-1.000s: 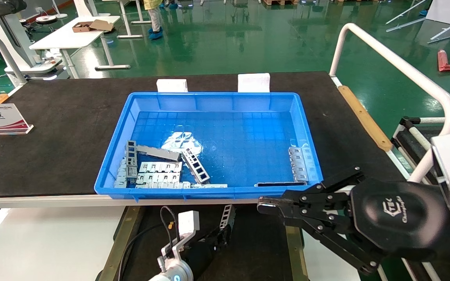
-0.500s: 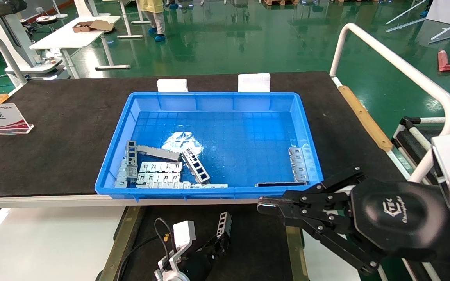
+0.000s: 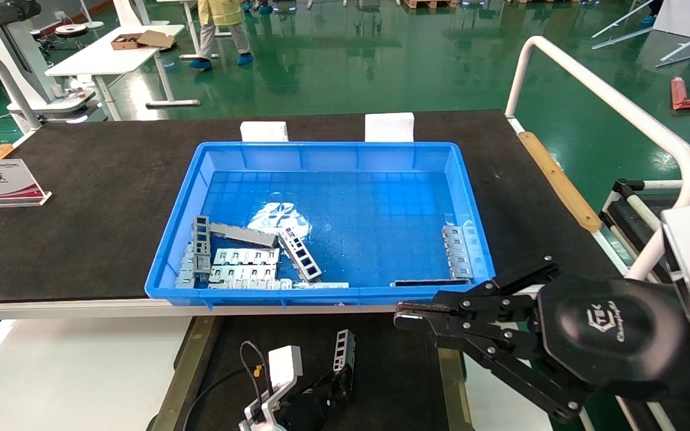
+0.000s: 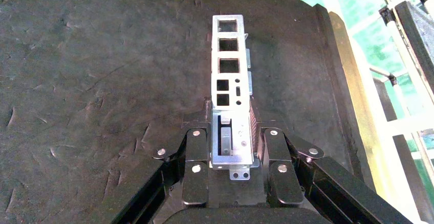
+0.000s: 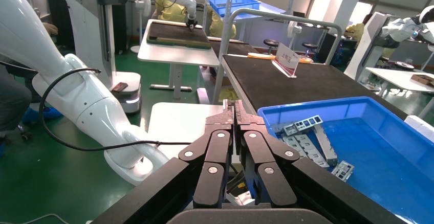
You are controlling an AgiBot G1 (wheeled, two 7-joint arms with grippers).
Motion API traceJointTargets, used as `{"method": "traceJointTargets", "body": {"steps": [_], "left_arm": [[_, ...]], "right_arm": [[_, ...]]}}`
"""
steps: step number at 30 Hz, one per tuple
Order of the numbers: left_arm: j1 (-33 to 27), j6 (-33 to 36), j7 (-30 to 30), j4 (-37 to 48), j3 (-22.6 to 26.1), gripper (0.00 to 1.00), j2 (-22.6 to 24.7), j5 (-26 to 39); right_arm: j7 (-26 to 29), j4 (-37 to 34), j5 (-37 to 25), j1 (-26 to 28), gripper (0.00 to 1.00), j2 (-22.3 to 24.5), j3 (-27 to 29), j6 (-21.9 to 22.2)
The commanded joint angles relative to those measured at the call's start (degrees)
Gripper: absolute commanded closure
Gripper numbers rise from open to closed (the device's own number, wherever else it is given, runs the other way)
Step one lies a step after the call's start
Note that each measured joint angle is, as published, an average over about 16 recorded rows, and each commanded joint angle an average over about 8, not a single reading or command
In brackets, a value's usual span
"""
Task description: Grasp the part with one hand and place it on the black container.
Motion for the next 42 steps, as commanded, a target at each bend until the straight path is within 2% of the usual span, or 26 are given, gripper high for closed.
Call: {"method": "traceJointTargets", "body": {"steps": [1,11,18,28,42], "left_arm": [[0.01,-0.07,0.01,0.11,0.14,0.00,0.00,-0.12],[0.00,0.82,0.60,-1.10,0.26,0.00,-0.82,0.69],[0.30,3.63,1.09,-4.90,-0.38,0.00,-4.27,1.89],[0.32,11.35,1.86,-13.10,0.06,0.00,-13.61,2.63],[-0.78,30.11,5.74,-17.73,0.62,0.00,-28.95,5.48]], "right_arm": [[0.00,0.00,0.00,0.00,0.00,0.00,0.00,0.00],[0.00,0.00,0.01,0.00,0.00,0.00,-0.01,0.00],[-0.01,0.00,0.01,0.00,0.00,0.01,-0.01,0.01],[-0.01,0.00,0.01,0.01,0.00,0.01,-0.02,0.01],[-0.01,0.00,0.02,0.01,0.00,0.01,-0.03,0.01]]}}
